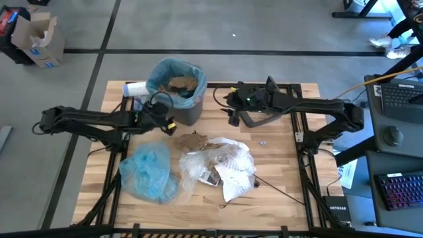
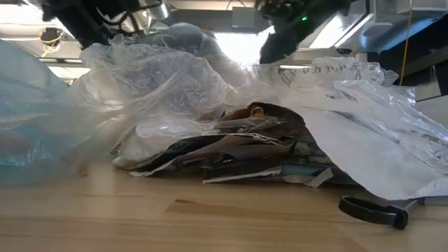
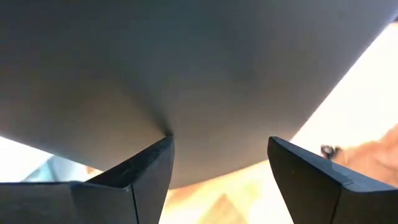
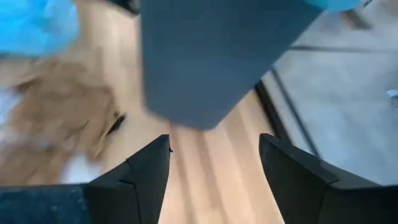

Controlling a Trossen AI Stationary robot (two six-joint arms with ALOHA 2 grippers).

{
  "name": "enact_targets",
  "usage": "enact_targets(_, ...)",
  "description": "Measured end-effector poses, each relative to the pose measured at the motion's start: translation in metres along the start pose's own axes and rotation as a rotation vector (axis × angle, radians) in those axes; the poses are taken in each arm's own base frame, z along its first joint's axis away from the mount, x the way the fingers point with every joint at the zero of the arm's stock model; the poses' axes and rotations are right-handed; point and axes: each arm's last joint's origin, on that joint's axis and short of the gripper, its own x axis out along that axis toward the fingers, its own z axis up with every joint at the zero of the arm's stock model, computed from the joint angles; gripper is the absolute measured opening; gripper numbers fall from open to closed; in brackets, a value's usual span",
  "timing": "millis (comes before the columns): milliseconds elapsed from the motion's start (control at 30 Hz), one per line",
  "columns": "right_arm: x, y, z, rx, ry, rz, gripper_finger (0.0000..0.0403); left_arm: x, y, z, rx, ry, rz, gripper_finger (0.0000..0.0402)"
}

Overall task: Pick and place trash into bin
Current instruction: Put the blue paper into the trash bin

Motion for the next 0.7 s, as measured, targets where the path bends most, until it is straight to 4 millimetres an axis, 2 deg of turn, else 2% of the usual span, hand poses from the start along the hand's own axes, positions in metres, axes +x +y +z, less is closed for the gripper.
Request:
enact_targets(200, -0.034, 0.006, -0.024, 0.119, 0.247, 0.179, 0.0239, 0.016, 0.004, 0.010, -0.006, -0.076, -0.014, 0.0253)
enact_targets(400, -0.059, 0.029, -0.051, 0.266, 0.597, 0.230, 0.0239, 0.015, 0.003, 0.006, -0.053, -0.029, -0.073, 0.0253)
enact_targets(533, -0.054, 0.050, -0.071, 0.323, 0.720, 0.199, 0.0239, 0.012, -0.002, 0.002, -0.050, 0.009, -0.139, 0.0253)
enact_targets(700, -0.039, 0.070, -0.120, 0.393, 0.843, 0.126, 0.0238, 0.007, -0.009, -0.001, -0.024, 0.018, -0.186, 0.0253)
